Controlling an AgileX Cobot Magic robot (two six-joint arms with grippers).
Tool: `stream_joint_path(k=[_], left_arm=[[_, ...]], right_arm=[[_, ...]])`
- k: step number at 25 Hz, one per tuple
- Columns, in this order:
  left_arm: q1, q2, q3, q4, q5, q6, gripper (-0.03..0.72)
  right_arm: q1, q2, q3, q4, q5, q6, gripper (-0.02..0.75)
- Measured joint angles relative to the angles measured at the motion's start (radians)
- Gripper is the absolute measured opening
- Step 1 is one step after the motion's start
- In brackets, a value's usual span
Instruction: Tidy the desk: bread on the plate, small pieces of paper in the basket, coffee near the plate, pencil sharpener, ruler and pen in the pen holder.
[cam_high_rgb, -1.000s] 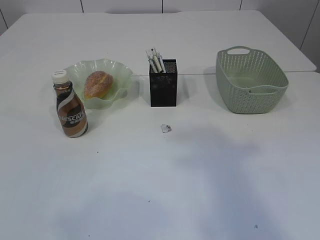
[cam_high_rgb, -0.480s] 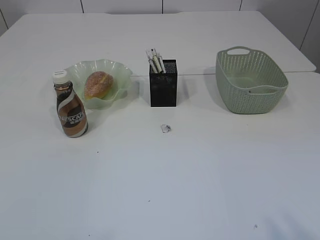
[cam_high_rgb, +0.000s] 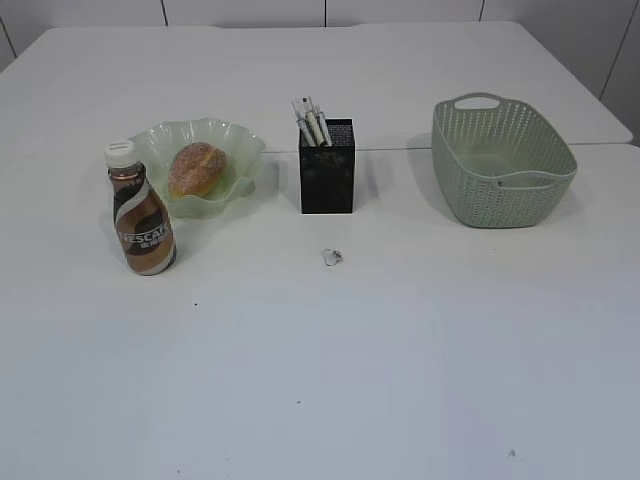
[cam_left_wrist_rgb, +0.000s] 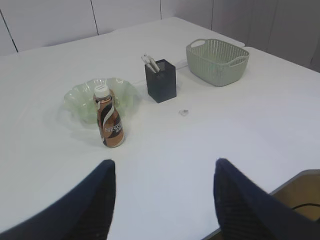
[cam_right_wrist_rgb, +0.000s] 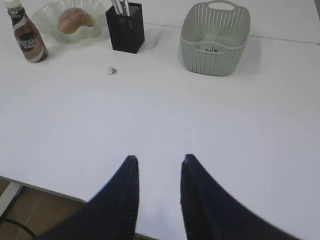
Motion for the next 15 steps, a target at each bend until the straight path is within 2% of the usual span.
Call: stream_joint_path(k=[3, 7, 11, 15], left_arm=[[0.0, -0.018, 0.055, 0.023, 0.004, 0.0, 0.449], [0.0, -0.018, 0.137, 0.036, 0.008, 0.017, 0.454], [0.0, -0.018, 0.198, 0.036, -0.01, 0.019, 0.454], [0.0, -0.018, 0.262, 0.032, -0.037, 0.021, 0.454]], right_arm=[[0.0, 0.0, 0.035, -0.002, 0.003, 0.0, 0.243], [0.0, 0.0, 0.102, -0.004, 0.003, 0.0, 0.283], [0.0, 0.0, 0.239, -0.006, -0.005, 0.0, 0.315], [0.0, 0.0, 0.258, -0.006, -0.031, 0.0, 0.319]])
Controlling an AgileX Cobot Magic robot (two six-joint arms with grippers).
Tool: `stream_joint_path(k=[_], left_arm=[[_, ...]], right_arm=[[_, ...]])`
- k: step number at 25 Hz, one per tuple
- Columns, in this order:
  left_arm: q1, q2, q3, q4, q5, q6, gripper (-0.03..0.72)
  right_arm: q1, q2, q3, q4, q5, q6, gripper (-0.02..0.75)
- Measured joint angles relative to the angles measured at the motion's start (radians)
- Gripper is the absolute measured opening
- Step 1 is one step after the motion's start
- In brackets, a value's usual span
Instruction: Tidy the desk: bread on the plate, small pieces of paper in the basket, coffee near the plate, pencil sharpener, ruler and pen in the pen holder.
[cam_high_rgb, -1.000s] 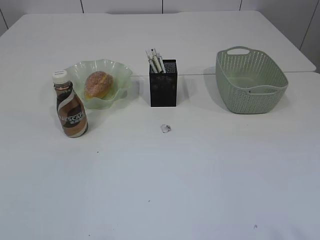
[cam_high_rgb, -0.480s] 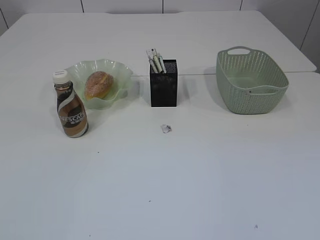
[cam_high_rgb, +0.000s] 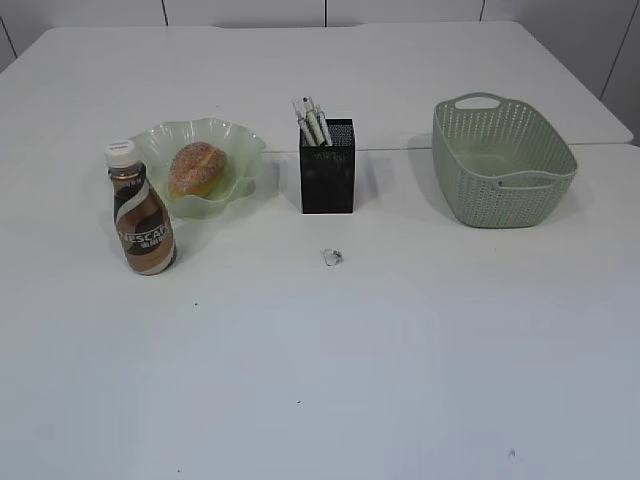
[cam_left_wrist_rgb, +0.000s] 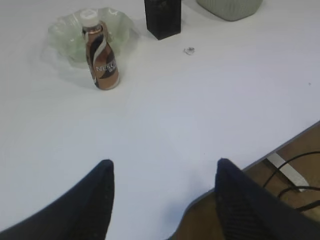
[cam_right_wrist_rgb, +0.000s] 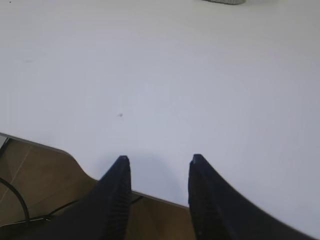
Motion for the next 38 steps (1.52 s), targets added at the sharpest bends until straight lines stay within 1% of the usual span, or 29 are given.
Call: stream_joint_path(k=[6, 13, 18, 23, 27, 32, 35, 38], left_arm=[[0.0, 0.0, 0.103, -0.021, -0.028, 0.037, 0.454], [0.0, 0.0, 0.178, -0.049, -0.091, 0.071, 0.454], [0.0, 0.0, 0.178, -0.081, -0.096, 0.074, 0.454], [0.0, 0.0, 0.151, -0.107, 0.016, 0.078, 0.454], [0.0, 0.0, 0.149, -0.074, 0.027, 0.08, 0.454], [0.0, 0.0, 0.148, 0.007, 0.027, 0.08, 0.447], [0.0, 0.0, 0.148, 0.005, 0.015, 0.08, 0.445], [0.0, 0.0, 0.165, -0.035, -0.054, 0.08, 0.444]], right_arm=[[0.0, 0.0, 0.006, 0.0, -0.022, 0.003, 0.321], [0.0, 0.0, 0.006, -0.013, -0.026, 0.024, 0.322], [0.0, 0.0, 0.021, -0.031, -0.061, 0.037, 0.322], [0.0, 0.0, 0.026, -0.036, -0.076, 0.037, 0.322], [0.0, 0.0, 0.031, -0.039, -0.082, 0.039, 0.322], [0.0, 0.0, 0.035, -0.041, -0.086, 0.039, 0.322], [0.0, 0.0, 0.035, -0.041, -0.086, 0.039, 0.322], [0.0, 0.0, 0.035, -0.041, -0.088, 0.039, 0.322]])
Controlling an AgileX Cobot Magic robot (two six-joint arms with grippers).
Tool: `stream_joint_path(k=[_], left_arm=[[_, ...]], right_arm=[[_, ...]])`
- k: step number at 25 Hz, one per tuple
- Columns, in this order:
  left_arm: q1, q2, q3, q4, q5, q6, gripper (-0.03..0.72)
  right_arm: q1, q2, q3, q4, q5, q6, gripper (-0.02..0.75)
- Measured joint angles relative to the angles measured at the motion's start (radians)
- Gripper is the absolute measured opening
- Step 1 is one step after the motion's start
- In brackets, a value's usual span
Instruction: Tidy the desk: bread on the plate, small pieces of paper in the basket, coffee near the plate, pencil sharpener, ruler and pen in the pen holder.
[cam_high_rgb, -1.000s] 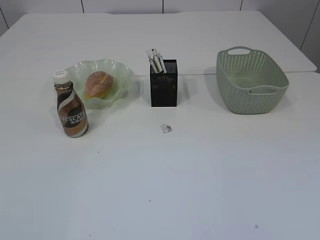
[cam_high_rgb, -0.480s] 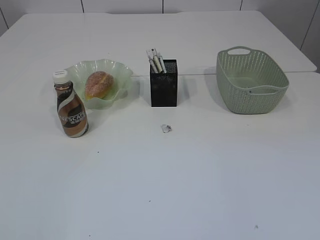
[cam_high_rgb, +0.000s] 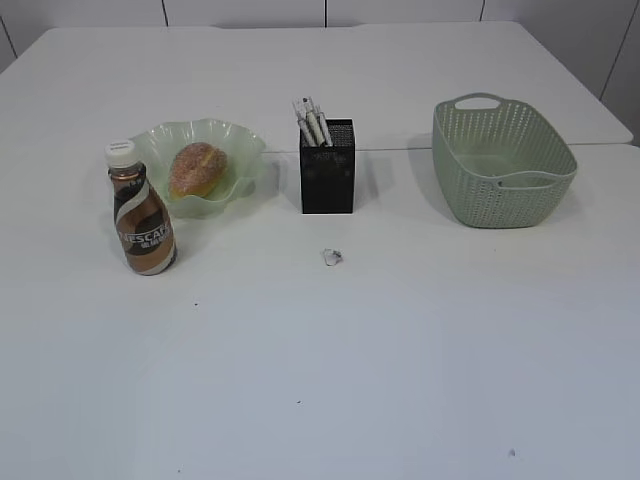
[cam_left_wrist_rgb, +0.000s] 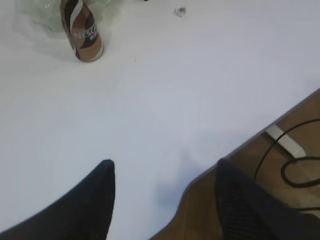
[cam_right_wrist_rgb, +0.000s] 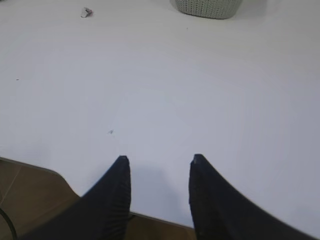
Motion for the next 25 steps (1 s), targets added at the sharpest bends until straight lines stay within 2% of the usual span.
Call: stream_joint_path(k=[6, 16, 18, 22, 23, 25], left_arm=[[0.0, 0.0, 0.025, -0.004, -0.058, -0.032, 0.41], [0.012, 0.0, 0.025, -0.007, -0.062, -0.035, 0.403], [0.047, 0.0, 0.025, -0.007, -0.062, -0.035, 0.403], [0.179, 0.0, 0.025, -0.007, -0.062, -0.035, 0.402], [0.208, 0.0, 0.025, -0.007, -0.062, -0.035, 0.402], [0.244, 0.0, 0.025, -0.007, -0.062, -0.037, 0.402]], right_arm=[[0.0, 0.0, 0.0, -0.001, -0.002, 0.0, 0.322], [-0.004, 0.0, 0.0, -0.002, -0.005, 0.0, 0.322], [-0.034, 0.0, 0.0, -0.002, -0.005, 0.0, 0.322], [-0.089, 0.0, 0.0, -0.002, -0.005, 0.0, 0.322], [-0.154, 0.0, 0.0, -0.002, -0.005, 0.0, 0.322], [-0.19, 0.0, 0.0, -0.002, -0.005, 0.0, 0.322]])
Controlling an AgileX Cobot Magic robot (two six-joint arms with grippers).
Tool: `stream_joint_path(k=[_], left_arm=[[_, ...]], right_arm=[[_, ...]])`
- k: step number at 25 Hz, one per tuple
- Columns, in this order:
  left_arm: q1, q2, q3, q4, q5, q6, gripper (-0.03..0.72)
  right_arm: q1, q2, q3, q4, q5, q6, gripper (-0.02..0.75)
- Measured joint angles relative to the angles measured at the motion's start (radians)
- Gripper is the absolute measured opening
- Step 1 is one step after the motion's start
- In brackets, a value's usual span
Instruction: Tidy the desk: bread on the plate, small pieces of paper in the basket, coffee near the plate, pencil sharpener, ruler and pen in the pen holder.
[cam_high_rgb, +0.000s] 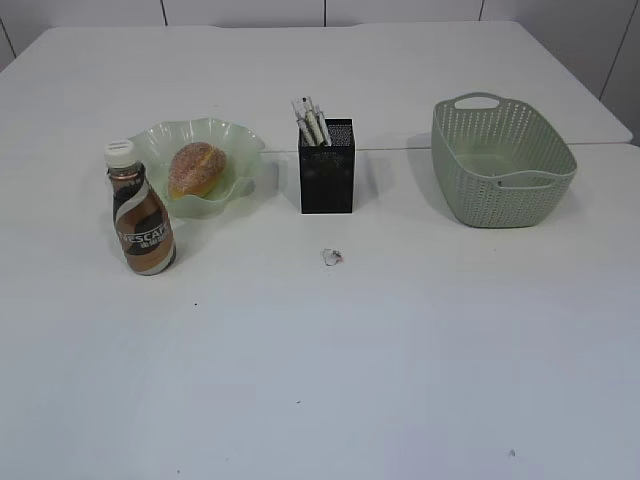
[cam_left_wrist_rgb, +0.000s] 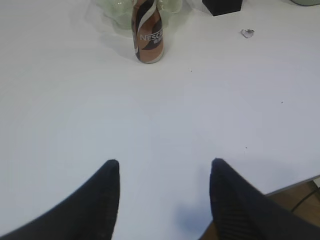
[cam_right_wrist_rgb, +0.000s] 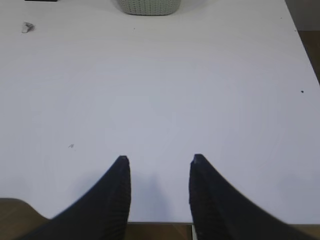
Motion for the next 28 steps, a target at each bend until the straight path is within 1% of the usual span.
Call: stream_joint_path(k=[1, 2, 3, 8, 28], left_arm=[[0.011, 0.0, 0.0, 0.0, 0.0, 0.0, 0.402], [0.019, 0.0, 0.0, 0.0, 0.0, 0.0, 0.402], [0.027, 0.0, 0.0, 0.0, 0.0, 0.0, 0.402], [0.064, 0.0, 0.0, -0.001, 0.0, 0.0, 0.402], [0.068, 0.0, 0.0, -0.001, 0.0, 0.0, 0.401]], right_arm=[[0.0, 0.0, 0.0, 0.0, 0.0, 0.0, 0.322], [-0.041, 0.0, 0.0, 0.0, 0.0, 0.0, 0.322], [-0.051, 0.0, 0.0, 0.0, 0.0, 0.0, 0.322], [-0.06, 0.0, 0.0, -0.001, 0.0, 0.0, 0.322], [-0.06, 0.0, 0.0, -0.001, -0.002, 0.001, 0.322]])
